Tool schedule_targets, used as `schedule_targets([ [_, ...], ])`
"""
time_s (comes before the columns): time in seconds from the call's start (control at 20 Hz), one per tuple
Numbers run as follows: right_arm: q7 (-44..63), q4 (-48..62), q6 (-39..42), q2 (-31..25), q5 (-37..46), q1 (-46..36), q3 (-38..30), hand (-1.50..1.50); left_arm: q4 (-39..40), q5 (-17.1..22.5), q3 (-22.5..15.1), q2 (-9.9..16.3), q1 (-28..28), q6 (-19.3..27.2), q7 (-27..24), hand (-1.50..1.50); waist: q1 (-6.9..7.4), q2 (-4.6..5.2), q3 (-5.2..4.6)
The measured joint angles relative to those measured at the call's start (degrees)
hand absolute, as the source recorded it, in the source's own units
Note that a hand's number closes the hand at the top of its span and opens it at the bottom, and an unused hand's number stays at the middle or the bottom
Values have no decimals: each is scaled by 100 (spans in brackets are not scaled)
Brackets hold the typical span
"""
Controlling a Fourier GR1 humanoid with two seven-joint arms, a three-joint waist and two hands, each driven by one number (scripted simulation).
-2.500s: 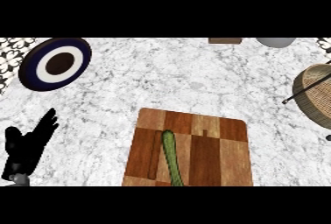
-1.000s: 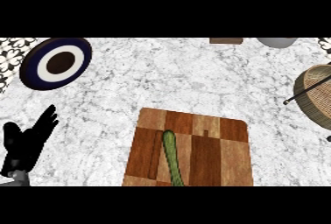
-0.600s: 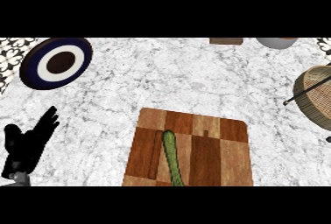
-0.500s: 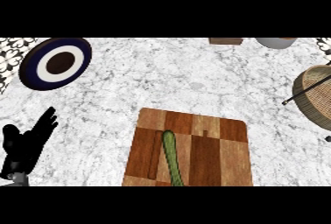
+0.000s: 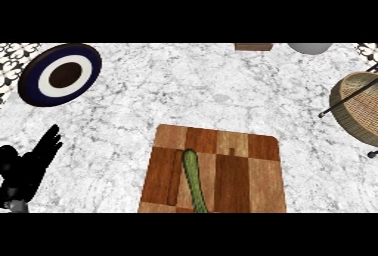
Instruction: Pick the sweet potato from the cutting board and place it in the tiered basket
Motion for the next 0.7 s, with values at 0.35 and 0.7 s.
schedule_targets([
  [0.35, 500, -787, -352, -175, -756, 79, -736, -150, -57, 2, 67, -51, 190, 84, 26, 0, -221, -98, 5],
  [0.7, 41, -2061, -511, -107, -1814, 729, -1519, -150, -9, 25, 254, -24, 361, 196, -3, 0, -544, -209, 8],
])
